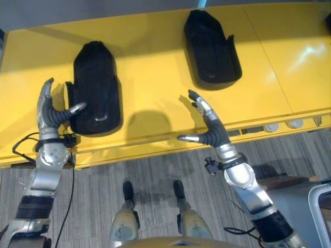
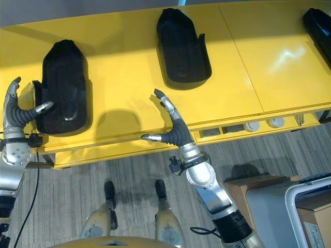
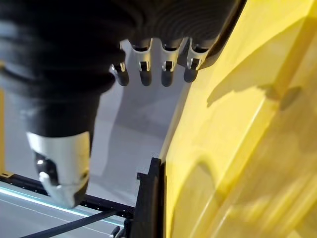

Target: Move parts from the plastic box to the shelf.

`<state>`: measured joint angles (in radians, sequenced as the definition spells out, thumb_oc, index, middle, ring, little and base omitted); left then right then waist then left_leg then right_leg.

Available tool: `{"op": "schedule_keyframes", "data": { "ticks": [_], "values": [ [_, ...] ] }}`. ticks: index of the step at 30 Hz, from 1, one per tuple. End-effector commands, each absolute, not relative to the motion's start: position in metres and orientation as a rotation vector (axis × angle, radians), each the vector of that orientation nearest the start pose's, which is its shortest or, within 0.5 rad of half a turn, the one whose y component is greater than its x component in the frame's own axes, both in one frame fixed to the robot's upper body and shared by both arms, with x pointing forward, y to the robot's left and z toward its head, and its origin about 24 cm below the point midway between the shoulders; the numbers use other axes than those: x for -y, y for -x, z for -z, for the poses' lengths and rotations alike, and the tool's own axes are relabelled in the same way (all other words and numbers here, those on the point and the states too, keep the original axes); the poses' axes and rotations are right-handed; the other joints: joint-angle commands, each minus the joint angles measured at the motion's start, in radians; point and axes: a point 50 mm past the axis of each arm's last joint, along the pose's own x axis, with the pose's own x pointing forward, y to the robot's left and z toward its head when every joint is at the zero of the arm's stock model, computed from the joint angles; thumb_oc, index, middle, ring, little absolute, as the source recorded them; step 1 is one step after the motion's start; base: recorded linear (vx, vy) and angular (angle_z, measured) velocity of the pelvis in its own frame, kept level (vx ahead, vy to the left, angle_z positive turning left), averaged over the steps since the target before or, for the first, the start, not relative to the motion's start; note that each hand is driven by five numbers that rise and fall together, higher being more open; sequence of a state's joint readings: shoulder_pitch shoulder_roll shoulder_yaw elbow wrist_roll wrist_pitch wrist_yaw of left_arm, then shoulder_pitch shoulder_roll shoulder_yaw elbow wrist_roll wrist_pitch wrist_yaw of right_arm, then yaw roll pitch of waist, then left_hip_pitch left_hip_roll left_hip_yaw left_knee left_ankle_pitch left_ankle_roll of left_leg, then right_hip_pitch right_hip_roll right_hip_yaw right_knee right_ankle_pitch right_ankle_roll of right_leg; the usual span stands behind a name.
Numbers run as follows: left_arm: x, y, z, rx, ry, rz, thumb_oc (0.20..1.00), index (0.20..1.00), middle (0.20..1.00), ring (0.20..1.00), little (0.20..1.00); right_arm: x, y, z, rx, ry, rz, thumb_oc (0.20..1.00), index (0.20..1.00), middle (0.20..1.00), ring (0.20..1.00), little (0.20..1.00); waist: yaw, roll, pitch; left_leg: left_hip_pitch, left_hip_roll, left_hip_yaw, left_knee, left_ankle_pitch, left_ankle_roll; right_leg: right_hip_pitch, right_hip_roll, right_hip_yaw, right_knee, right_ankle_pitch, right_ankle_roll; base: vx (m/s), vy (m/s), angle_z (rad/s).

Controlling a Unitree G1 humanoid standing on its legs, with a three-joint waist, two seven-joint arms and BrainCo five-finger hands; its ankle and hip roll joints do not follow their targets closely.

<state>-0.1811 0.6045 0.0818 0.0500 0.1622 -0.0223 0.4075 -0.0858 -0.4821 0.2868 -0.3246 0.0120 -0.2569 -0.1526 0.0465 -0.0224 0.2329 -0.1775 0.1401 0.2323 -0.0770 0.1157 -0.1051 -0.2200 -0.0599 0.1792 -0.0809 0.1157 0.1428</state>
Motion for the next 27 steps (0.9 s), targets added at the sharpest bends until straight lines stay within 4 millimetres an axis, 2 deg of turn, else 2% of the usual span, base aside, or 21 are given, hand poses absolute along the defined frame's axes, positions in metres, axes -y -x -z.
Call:
{"op": "schedule_keyframes", "data": {
  "ticks": [1, 7, 10, 12, 18, 20, 21, 22, 25, 27],
  "values": [
    [-0.286, -0.277, -0.167, 0.435, -0.741, -0.56, 1.0, 1.0, 1.0, 1.0, 1.0, 0.142, -0.234, -0.16, 0.679, 0.3, -0.245, 1.0, 1.0, 1.0, 1.0, 1.0, 0.017, -0.003, -0.023, 0.042, 0.024, -0.014, 0.094, -0.174, -0.005, 0.025, 0.008, -0.034, 0.128, -0.204, 0.042, 0.0, 0.0, 0.0],
    [-0.271, -0.282, -0.177, 0.524, -0.714, -0.536, 1.0, 1.0, 1.0, 1.0, 1.0, 0.144, -0.238, -0.158, 0.667, 0.305, -0.237, 1.0, 1.0, 1.0, 1.0, 1.0, 0.015, -0.002, -0.033, 0.048, 0.019, -0.016, 0.098, -0.177, -0.004, 0.035, 0.006, -0.033, 0.131, -0.209, 0.043, 0.0, 0.0, 0.0],
    [-0.271, -0.282, -0.177, 0.524, -0.713, -0.536, 1.0, 1.0, 1.0, 1.0, 1.0, 0.144, -0.238, -0.158, 0.667, 0.305, -0.237, 1.0, 1.0, 1.0, 1.0, 1.0, 0.016, -0.001, -0.033, 0.049, 0.019, -0.016, 0.098, -0.177, -0.004, 0.036, 0.006, -0.033, 0.131, -0.209, 0.044, 0.0, 0.003, -0.01],
    [-0.263, -0.281, -0.191, 0.625, -0.708, -0.524, 1.0, 1.0, 1.0, 1.0, 1.0, 0.146, -0.238, -0.158, 0.669, 0.32, -0.239, 1.0, 1.0, 1.0, 1.0, 1.0, 0.017, 0.0, -0.059, 0.072, 0.011, -0.019, 0.105, -0.189, -0.001, 0.063, -0.001, -0.034, 0.138, -0.218, 0.046, 0.04, 0.017, -0.05],
    [-0.252, -0.278, -0.206, 0.736, -0.671, -0.486, 1.0, 1.0, 1.0, 1.0, 1.0, 0.14, -0.238, -0.163, 0.7, 0.331, -0.303, 1.0, 1.0, 1.0, 1.0, 1.0, 0.021, -0.001, -0.086, 0.106, 0.0, -0.027, 0.109, -0.202, 0.002, 0.103, -0.014, -0.044, 0.141, -0.228, 0.051, 0.02, 0.01, 0.04],
    [-0.244, -0.28, -0.217, 0.803, -0.675, -0.446, 1.0, 1.0, 1.0, 1.0, 1.0, 0.125, -0.237, -0.173, 0.729, 0.284, -0.478, 1.0, 1.0, 1.0, 1.0, 1.0, 0.029, -0.006, -0.107, 0.131, -0.009, -0.031, 0.115, -0.214, 0.005, 0.132, -0.024, -0.049, 0.144, -0.233, 0.055, 0.01, 0.007, 0.02],
    [-0.237, -0.281, -0.22, 0.83, -0.649, -0.381, 1.0, 1.0, 1.0, 1.0, 1.0, 0.11, -0.235, -0.17, 0.64, 0.084, -0.71, 1.0, 1.0, 1.0, 1.0, 1.0, 0.039, -0.013, -0.118, 0.148, -0.013, -0.034, 0.125, -0.226, 0.005, 0.154, -0.032, -0.057, 0.15, -0.241, 0.06, 0.01, 0.005, 0.09],
    [-0.233, -0.28, -0.221, 0.845, -0.62, -0.355, 1.0, 1.0, 1.0, 1.0, 1.0, 0.103, -0.236, -0.166, 0.579, -0.021, -0.812, 1.0, 1.0, 1.0, 1.0, 1.0, 0.045, -0.017, -0.127, 0.149, -0.014, -0.033, 0.126, -0.221, 0.005, 0.155, -0.036, -0.058, 0.149, -0.236, 0.061, 0.01, 0.006, 0.12],
    [-0.229, -0.275, -0.221, 0.86, -0.571, -0.284, 1.0, 1.0, 1.0, 1.0, 1.0, 0.096, -0.232, -0.154, 0.462, -0.18, -0.953, 1.0, 1.0, 1.0, 1.0, 1.0, 0.052, -0.023, -0.14, 0.167, -0.019, -0.026, 0.133, -0.23, 0.004, 0.176, -0.05, -0.066, 0.151, -0.24, 0.069, 0.0, 0.017, 0.17],
    [-0.227, -0.272, -0.221, 0.876, -0.558, -0.261, 1.0, 1.0, 1.0, 1.0, 1.0, 0.093, -0.232, -0.147, 0.412, -0.213, -0.993, 0.2, 0.2, 0.2, 0.2, 0.2, 0.055, -0.024, -0.144, 0.173, -0.021, -0.023, 0.135, -0.232, 0.005, 0.182, -0.054, -0.065, 0.151, -0.24, 0.07, 0.01, 0.031, 0.02]
  ]
}}
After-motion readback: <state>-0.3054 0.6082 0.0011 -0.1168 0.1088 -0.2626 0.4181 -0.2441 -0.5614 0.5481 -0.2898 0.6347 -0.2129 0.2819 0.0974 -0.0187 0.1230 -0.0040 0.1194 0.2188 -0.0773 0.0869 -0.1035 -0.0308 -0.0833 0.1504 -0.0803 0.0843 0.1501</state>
